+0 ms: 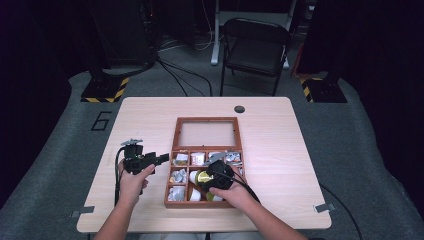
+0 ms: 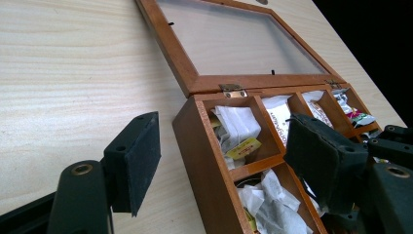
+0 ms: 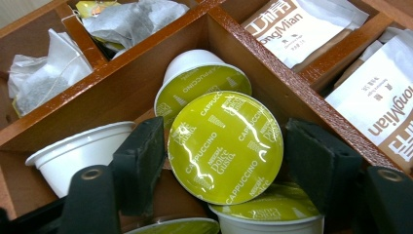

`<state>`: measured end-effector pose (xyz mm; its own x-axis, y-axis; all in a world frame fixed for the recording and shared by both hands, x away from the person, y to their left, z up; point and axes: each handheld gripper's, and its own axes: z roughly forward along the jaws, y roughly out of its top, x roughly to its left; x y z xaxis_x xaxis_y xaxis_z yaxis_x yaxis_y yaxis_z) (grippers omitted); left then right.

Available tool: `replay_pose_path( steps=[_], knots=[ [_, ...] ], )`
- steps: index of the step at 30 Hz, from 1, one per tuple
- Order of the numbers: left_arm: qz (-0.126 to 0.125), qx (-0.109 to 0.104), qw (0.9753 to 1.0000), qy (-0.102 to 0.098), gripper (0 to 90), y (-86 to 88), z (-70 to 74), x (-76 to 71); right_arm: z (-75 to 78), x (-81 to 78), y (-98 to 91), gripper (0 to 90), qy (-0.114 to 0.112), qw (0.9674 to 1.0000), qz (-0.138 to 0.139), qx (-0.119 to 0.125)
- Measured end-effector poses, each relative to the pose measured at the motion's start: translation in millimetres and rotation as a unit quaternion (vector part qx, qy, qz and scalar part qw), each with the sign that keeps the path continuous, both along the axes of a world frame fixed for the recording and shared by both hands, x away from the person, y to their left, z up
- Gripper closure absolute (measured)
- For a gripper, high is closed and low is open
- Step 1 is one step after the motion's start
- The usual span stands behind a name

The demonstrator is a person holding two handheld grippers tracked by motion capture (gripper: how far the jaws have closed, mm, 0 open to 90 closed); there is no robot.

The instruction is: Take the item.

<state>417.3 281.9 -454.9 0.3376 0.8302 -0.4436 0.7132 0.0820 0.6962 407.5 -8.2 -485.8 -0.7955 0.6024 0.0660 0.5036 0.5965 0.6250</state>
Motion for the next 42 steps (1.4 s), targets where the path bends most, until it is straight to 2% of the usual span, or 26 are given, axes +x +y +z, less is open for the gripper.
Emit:
replay_pose_path(
  steps=[2, 9, 13, 14, 15, 16, 18, 20, 21, 23, 24, 25, 27, 28, 30, 31, 32, 33, 34, 35, 36, 37, 38, 39, 40, 42],
  knots=[
    [0.001, 0.0, 1.0, 0.0, 28.8, 0.0, 0.0, 0.0, -0.2, 0.2, 0.1, 36.2, -0.002, 1.0, -0.003, -0.002],
    [0.003, -0.004, 1.0, 0.003, 28.8, 0.1, 0.2, -0.3, 1.3, 0.3, -2.6, 37.2, 0.001, 0.9999, -0.006, 0.008],
    [0.0, 0.0, 1.0, -0.001, 28.8, 2.1, 0.3, 0.1, 17.1, -4.2, -6.8, 37.2, -0.008, 0.9995, 0.0, 0.032],
    [0.006, -0.005, 1.0, 0.0, 28.9, 2.0, 0.6, 0.0, 28.1, -6.8, -10.6, 37.2, -0.015, 0.9987, 0.003, 0.049],
    [0.006, -0.005, 1.0, 0.0, 28.9, 2.0, 0.6, 0.0, 28.1, -6.8, -10.6, 37.2, -0.015, 0.9987, 0.003, 0.049],
    [0.004, -0.001, 1.0, 0.0, 28.9, 3.1, 1.1, 0.2, 38.0, -8.1, -15.6, 37.2, -0.026, 0.9977, 0.006, 0.063],
    [0.003, -0.001, 1.0, -0.003, 28.9, 3.8, 1.1, 0.8, 41.7, -8.5, -18.2, 37.2, -0.027, 0.9975, 0.003, 0.065],
    [0.008, -0.007, 0.9999, -0.001, 29.0, 3.2, 1.6, 1.2, 52.2, -3.8, -34.4, 37.2, -0.04, 0.9966, -0.011, 0.071],
    [0.008, -0.007, 0.9999, -0.001, 29.0, 3.2, 1.6, 1.2, 52.2, -3.8, -34.4, 37.2, -0.04, 0.9966, -0.011, 0.071],
    [0.005, -0.006, 1.0, -0.002, 29.0, 4.2, 1.9, 2.3, 56.2, 2.8, -49.6, 37.2, -0.04, 0.9958, -0.035, 0.074],
    [0.004, -0.005, 1.0, -0.003, 29.0, 4.5, 1.8, 2.9, 58.9, 11.7, -69.1, 37.2, -0.034, 0.9943, -0.061, 0.08],
    [0.006, -0.006, 0.9999, -0.005, 29.0, 4.4, 1.7, 3.7, 58.9, 11.7, -69.1, 37.2, -0.034, 0.9943, -0.061, 0.08],
    [0.008, -0.008, 0.9999, -0.003, 29.0, 3.5, 2.1, 4.5, 59.8, 19.7, -90.1, 37.3, -0.046, 0.9924, -0.094, 0.064],
    [0.007, -0.01, 0.9999, -0.003, 29.0, 3.1, 2.2, 5.4, 57.7, 27.0, -112.2, 37.3, -0.056, 0.9886, -0.13, 0.05],
    [0.007, -0.01, 0.9999, -0.003, 29.0, 2.8, 2.2, 6.2, 56.6, 29.7, -120.8, 37.3, -0.055, 0.987, -0.143, 0.049],
    [0.004, -0.007, 1.0, -0.003, 29.0, 3.2, 2.2, 6.5, 54.4, 34.3, -137.8, 37.3, -0.053, 0.9833, -0.167, 0.049],
    [0.006, -0.01, 0.9999, 0.0, 29.1, 2.3, 1.7, 7.1, 51.2, 38.8, -155.3, 37.3, -0.053, 0.9773, -0.2, 0.047],
    [0.006, -0.01, 0.9999, 0.0, 29.0, 2.3, 1.7, 7.1, 51.2, 38.8, -155.3, 37.3, -0.053, 0.9773, -0.2, 0.047],
    [0.006, -0.007, 1.0, -0.001, 29.0, 2.2, 1.1, 7.9, 47.4, 43.1, -173.6, 37.3, -0.058, 0.9717, -0.226, 0.034],
    [0.006, -0.007, 1.0, -0.001, 29.1, 2.2, 1.1, 7.9, 47.4, 43.1, -173.6, 37.3, -0.058, 0.9717, -0.226, 0.034],
    [0.007, -0.007, 1.0, -0.001, 29.1, 2.2, 1.0, 8.1, 43.4, 45.9, -188.7, 37.2, -0.062, 0.9655, -0.251, 0.026],
    [0.007, -0.009, 0.9999, 0.0, 29.1, 2.1, 1.2, 8.0, 43.4, 45.9, -188.7, 37.2, -0.062, 0.9655, -0.251, 0.026],
    [0.008, -0.01, 0.9999, 0.0, 29.1, 1.9, 1.3, 8.1, 39.8, 47.5, -202.1, 37.3, -0.061, 0.9593, -0.275, 0.02],
    [0.006, -0.008, 0.9999, -0.002, 29.1, 2.3, 1.4, 8.4, 39.8, 47.5, -202.1, 37.3, -0.061, 0.9593, -0.275, 0.02],
    [0.005, -0.003, 1.0, 0.0, 29.1, 2.5, 1.7, 8.6, 35.8, 49.2, -214.6, 37.3, -0.056, 0.9527, -0.298, 0.024],
    [0.006, -0.002, 1.0, -0.003, 29.1, 2.4, 1.7, 9.1, 34.3, 49.9, -218.3, 37.3, -0.055, 0.953, -0.297, 0.024]
  ],
)
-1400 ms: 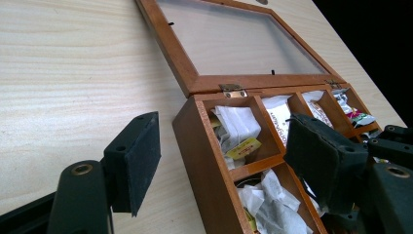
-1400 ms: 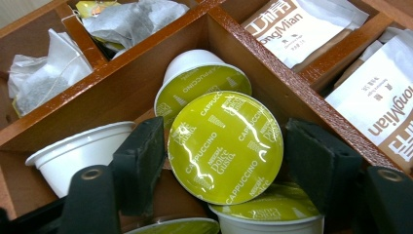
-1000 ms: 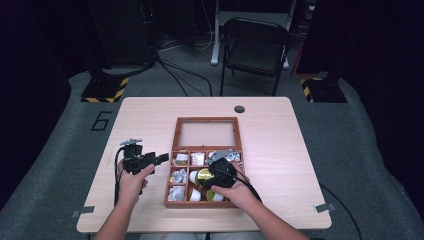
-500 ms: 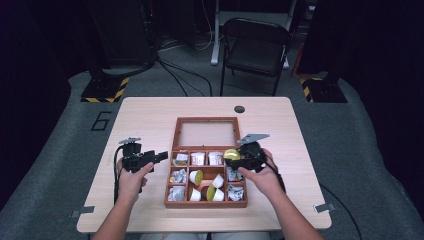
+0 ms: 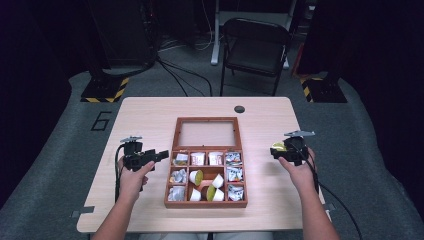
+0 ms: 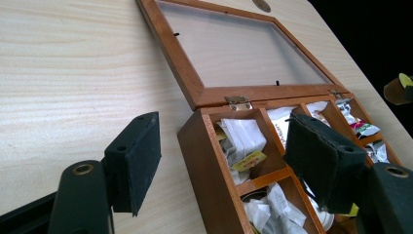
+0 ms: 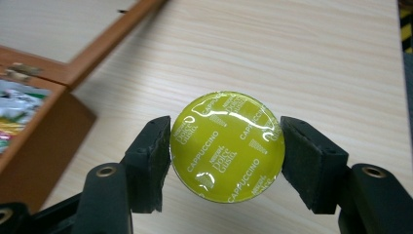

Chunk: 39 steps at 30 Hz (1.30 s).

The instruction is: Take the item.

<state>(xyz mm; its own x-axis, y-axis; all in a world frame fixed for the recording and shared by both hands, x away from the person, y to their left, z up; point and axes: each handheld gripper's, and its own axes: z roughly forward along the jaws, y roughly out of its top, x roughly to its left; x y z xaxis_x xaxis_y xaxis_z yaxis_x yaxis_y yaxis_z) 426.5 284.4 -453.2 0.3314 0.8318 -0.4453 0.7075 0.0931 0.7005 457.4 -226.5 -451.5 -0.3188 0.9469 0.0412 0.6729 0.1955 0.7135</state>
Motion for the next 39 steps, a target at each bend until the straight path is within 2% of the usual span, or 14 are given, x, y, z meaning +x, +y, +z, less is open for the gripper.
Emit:
replay_pose_path(
  steps=[2, 8, 14, 19, 21, 22, 27, 29, 30, 31, 32, 39],
  knots=[
    [0.0, 0.0, 1.0, 0.003, 29.1, 0.0, 0.0, 0.0, -5.4, 1.7, -8.4, 37.3, 0.005, 0.9998, -0.019, -0.006],
    [0.004, -0.005, 1.0, 0.001, 29.1, 0.8, 0.1, -0.1, -12.8, 3.9, -15.2, 37.3, 0.011, 0.9992, -0.036, -0.014],
    [0.003, -0.002, 1.0, 0.001, 29.1, 1.5, -0.5, 0.5, -21.7, 6.5, -16.4, 37.3, 0.019, 0.999, -0.036, -0.02],
    [0.003, 0.002, 1.0, 0.0, 29.1, 1.5, -0.4, 0.6, -34.9, 9.6, -15.1, 36.9, 0.047, 0.998, -0.033, -0.024],
    [0.001, 0.003, 1.0, 0.002, 29.2, 1.1, -0.6, 0.5, -36.5, 9.9, -15.9, 36.8, 0.044, 0.9983, -0.031, -0.023],
    [0.001, 0.006, 1.0, 0.002, 29.3, 0.6, -0.9, 0.7, -35.9, 9.5, -16.2, 36.6, 0.049, 0.998, -0.036, -0.015],
    [0.006, 0.006, 1.0, 0.004, 30.4, -0.5, -1.5, 0.6, -36.4, 9.8, -17.9, 32.5, 0.044, 0.9983, -0.033, -0.017],
    [0.001, 0.008, 1.0, 0.002, 31.6, 0.2, -2.0, 1.4, -35.3, 9.4, -18.1, 30.9, 0.04, 0.9984, -0.035, -0.017],
    [0.002, 0.017, 0.9999, 0.001, 31.7, -1.0, -1.8, 1.0, -33.1, 9.0, -18.8, 29.8, 0.036, 0.9985, -0.037, -0.015],
    [0.002, 0.017, 0.9999, 0.001, 32.3, -1.0, -1.8, 1.0, -33.1, 9.0, -18.8, 29.8, 0.036, 0.9985, -0.037, -0.015],
    [-0.001, 0.026, 0.9997, -0.001, 33.0, -2.4, -1.7, 1.0, -29.3, 7.3, -19.8, 29.7, 0.034, 0.9984, -0.043, -0.01],
    [-0.005, 0.031, 0.9995, 0.001, 32.4, -3.9, -0.7, 3.0, -15.2, 2.7, -16.9, 30.7, 0.009, 0.9991, -0.042, -0.008]
  ],
)
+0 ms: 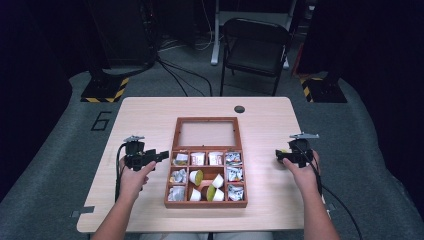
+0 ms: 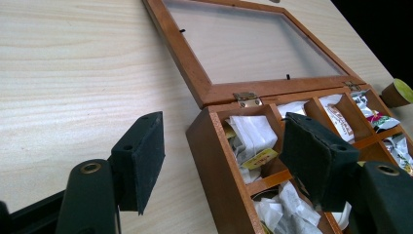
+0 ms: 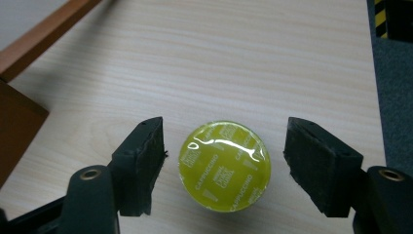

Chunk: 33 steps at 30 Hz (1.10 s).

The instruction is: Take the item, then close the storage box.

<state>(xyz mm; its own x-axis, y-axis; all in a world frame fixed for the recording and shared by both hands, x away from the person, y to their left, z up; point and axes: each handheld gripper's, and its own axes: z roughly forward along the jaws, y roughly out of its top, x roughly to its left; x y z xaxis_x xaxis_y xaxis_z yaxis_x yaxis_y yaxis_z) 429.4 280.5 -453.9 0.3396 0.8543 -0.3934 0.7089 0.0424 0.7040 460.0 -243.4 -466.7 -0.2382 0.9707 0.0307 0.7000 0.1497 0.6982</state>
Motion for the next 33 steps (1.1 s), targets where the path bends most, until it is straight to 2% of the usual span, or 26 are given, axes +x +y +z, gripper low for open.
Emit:
replay_pose_path(
  steps=[1, 6, 7, 8, 10, 13, 15, 18, 21, 23, 24, 26, 28, 33],
  knots=[
    [0.0, -0.001, 1.0, 0.004, 32.1, -0.7, -0.4, 0.7, 4.6, -1.7, 4.6, 30.9, -0.009, 0.9999, 0.006, -0.005],
    [-0.001, 0.002, 1.0, 0.004, 30.9, -2.1, -0.3, 2.3, 9.9, -3.4, 14.7, 30.9, -0.005, 0.9996, 0.028, -0.007],
    [-0.004, 0.003, 1.0, 0.003, 30.9, -2.5, 0.5, 4.2, 13.3, -5.1, 21.0, 31.1, -0.007, 0.9991, 0.041, -0.001],
    [-0.004, 0.003, 1.0, 0.003, 30.9, -2.5, 0.5, 4.2, 13.3, -5.1, 21.0, 31.1, -0.007, 0.9991, 0.041, -0.001],
    [-0.005, -0.005, 1.0, 0.003, 30.9, -2.6, 3.7, 6.0, 17.8, -7.4, 27.5, 32.8, -0.019, 0.9985, 0.052, 0.0],
    [-0.01, 0.008, 0.9999, -0.004, 31.2, -2.1, 6.4, 9.1, 25.6, -9.4, 39.0, 33.1, -0.019, 0.9974, 0.069, 0.009],
    [-0.015, 0.006, 0.9999, 0.001, 31.9, -0.2, 6.0, 11.1, 26.7, -9.6, 41.8, 33.1, -0.018, 0.997, 0.074, 0.012],
    [-0.015, 0.019, 0.9997, 0.001, 32.6, 2.5, 5.4, 14.8, 27.2, -9.5, 48.6, 35.0, -0.024, 0.995, 0.096, 0.017],
    [-0.018, 0.019, 0.9996, -0.005, 34.2, 3.9, 5.7, 18.4, 25.1, -8.1, 51.4, 35.5, -0.021, 0.9933, 0.113, 0.009],
    [-0.023, 0.021, 0.9995, -0.002, 34.2, 4.0, 6.6, 21.5, 24.3, -6.7, 52.1, 35.5, -0.015, 0.9914, 0.127, 0.027],
    [-0.027, 0.022, 0.9994, -0.007, 34.2, 4.0, 6.3, 23.0, 25.0, -6.5, 52.8, 35.5, -0.012, 0.991, 0.131, 0.026],
    [-0.034, 0.029, 0.999, 0.0, 34.7, 2.4, 5.9, 27.3, 26.9, -5.9, 55.1, 35.5, -0.011, 0.9897, 0.14, 0.028],
    [-0.038, 0.031, 0.9988, -0.002, 33.9, 0.4, 5.7, 30.4, 29.5, -3.8, 56.7, 36.1, -0.006, 0.9885, 0.148, 0.033],
    [-0.05, 0.018, 0.9986, 0.004, 30.0, -4.7, 8.4, 37.0, 38.3, 1.4, 64.2, 36.3, -0.004, 0.9876, 0.152, 0.038]
  ],
)
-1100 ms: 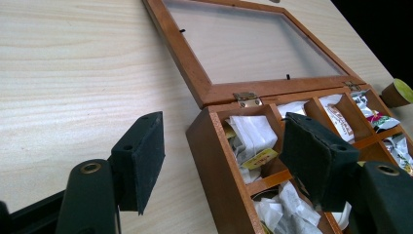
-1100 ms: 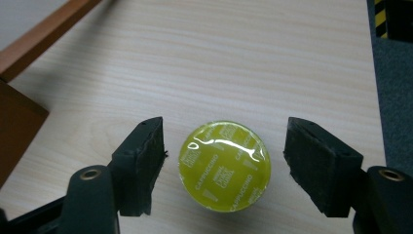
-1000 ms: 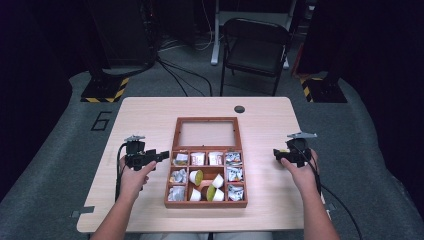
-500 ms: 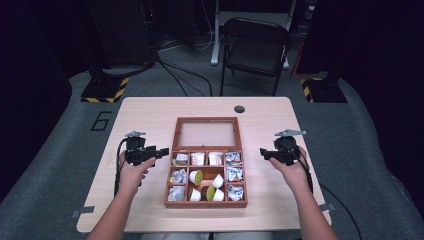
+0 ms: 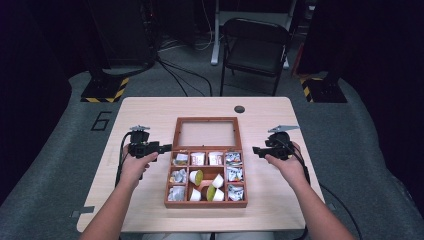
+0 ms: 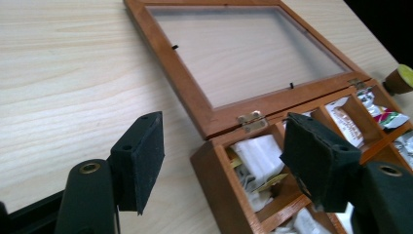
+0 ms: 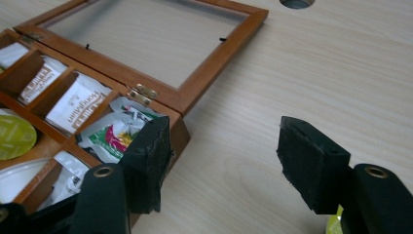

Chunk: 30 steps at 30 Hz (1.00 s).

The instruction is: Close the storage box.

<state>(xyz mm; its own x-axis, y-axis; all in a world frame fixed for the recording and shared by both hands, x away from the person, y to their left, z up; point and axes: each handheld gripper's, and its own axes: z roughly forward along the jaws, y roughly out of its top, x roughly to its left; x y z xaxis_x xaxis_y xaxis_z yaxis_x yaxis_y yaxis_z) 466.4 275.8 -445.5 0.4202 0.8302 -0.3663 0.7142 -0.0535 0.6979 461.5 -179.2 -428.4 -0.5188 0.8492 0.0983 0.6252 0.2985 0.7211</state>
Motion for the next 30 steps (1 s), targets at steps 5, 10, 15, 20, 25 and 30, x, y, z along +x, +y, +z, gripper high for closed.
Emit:
replay_pose_path(
  steps=[5, 10, 15, 20, 25, 30],
  knots=[
    [-0.007, 0.002, 0.9999, 0.012, 28.9, -4.4, 0.9, 6.5, 5.2, 7.1, 9.9, 36.7, 0.001, 0.9998, 0.009, 0.017],
    [-0.005, 0.001, 0.9999, 0.013, 30.9, -7.3, 1.2, 11.7, 6.0, 14.6, 18.4, 36.8, 0.001, 0.9998, 0.013, 0.015],
    [0.005, -0.001, 1.0, 0.006, 32.2, -9.0, 0.6, 15.9, 4.6, 20.5, 27.6, 38.1, 0.011, 0.9997, 0.015, 0.013],
    [0.008, -0.008, 0.9999, 0.005, 34.3, -8.0, -2.9, 20.9, 2.1, 26.3, 34.6, 39.3, 0.019, 0.9994, 0.022, 0.018],
    [0.014, -0.014, 0.9998, 0.008, 34.6, -8.2, -8.4, 27.0, -3.2, 34.8, 37.9, 39.3, 0.022, 0.999, 0.02, 0.033],
    [0.012, -0.007, 0.9998, 0.015, 34.4, -11.4, -15.3, 31.6, -12.0, 41.8, 42.3, 39.3, 0.035, 0.9988, 0.013, 0.033]
  ],
)
